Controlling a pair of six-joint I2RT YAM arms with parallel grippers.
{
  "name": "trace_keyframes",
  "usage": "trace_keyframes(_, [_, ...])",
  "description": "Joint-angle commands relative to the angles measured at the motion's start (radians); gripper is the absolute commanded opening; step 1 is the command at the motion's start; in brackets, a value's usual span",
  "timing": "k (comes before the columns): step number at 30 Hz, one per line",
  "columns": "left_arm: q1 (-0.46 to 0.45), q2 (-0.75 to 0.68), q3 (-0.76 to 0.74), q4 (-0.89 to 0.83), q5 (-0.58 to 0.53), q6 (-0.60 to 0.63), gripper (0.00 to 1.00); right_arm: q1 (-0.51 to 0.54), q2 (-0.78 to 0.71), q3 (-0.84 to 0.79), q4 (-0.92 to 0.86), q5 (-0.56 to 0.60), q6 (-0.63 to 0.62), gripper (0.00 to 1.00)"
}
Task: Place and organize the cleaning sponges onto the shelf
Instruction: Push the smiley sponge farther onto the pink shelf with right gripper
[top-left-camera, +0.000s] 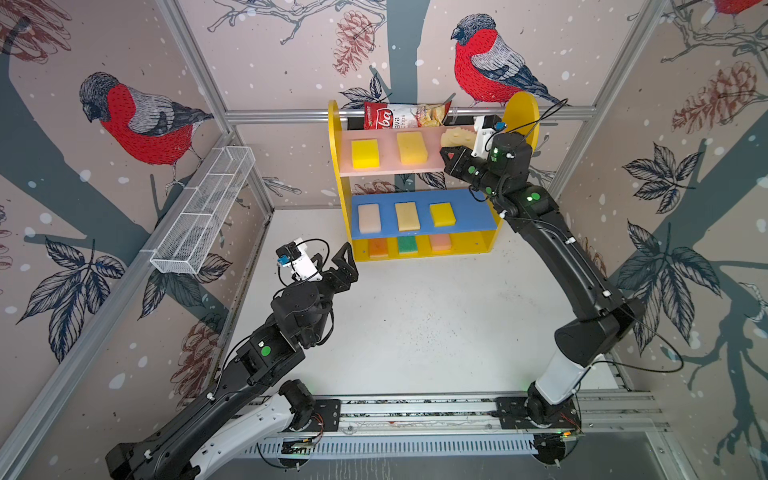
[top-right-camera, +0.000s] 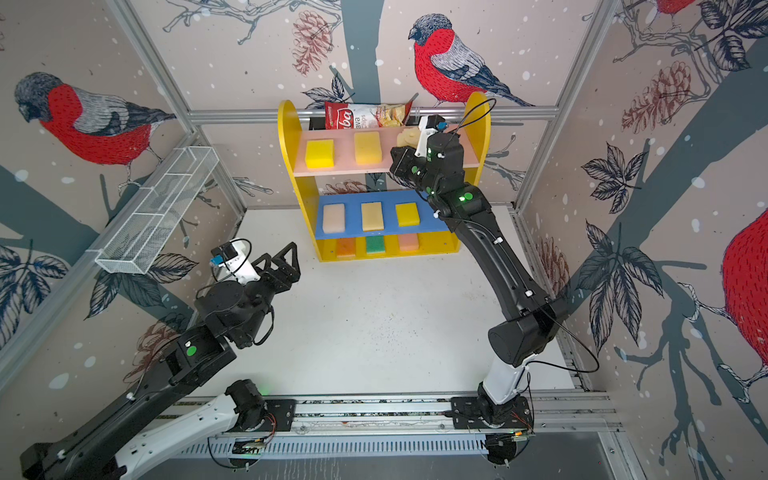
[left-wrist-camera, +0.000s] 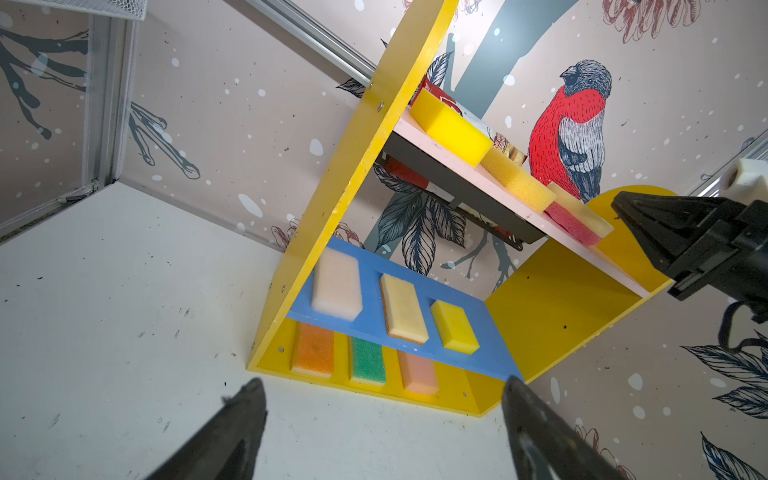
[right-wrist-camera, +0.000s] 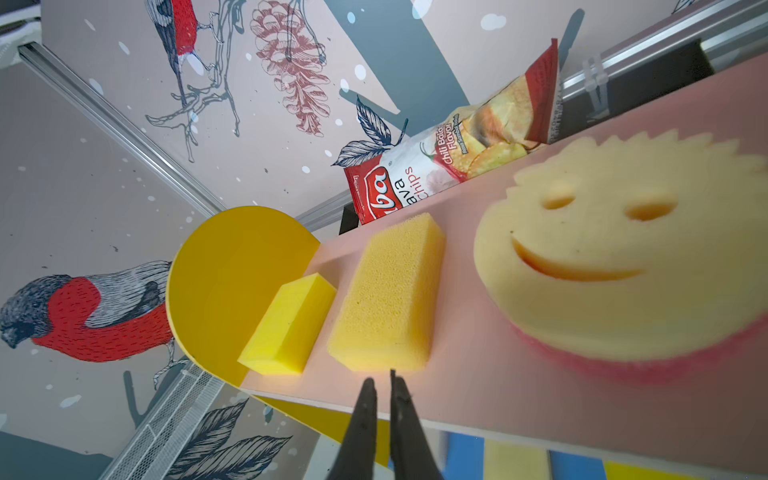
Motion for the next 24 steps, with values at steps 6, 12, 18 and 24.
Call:
trace_keyframes(6, [0.004, -0.006, 0.004, -0.005, 0.008, -0.013, 0.87, 0.006, 0.083, 0.103, -0.086, 0.01, -0.044, 0.19])
trace_keyframes(12, [0.005, -0.005, 0.01, -0.006, 0.008, -0.009, 0.87, 0.006, 0.094, 0.103, -0.072, 0.031, -0.049, 0.21])
trace_keyframes(18, [0.004, -0.005, 0.006, -0.008, 0.01, -0.013, 0.87, 0.002, 0.15, 0.156, -0.105, 0.06, -0.076, 0.2])
trace_keyframes(24, [0.003, -0.008, 0.006, -0.01, 0.007, -0.014, 0.87, 0.001, 0.204, 0.222, -0.123, 0.057, -0.077, 0.2])
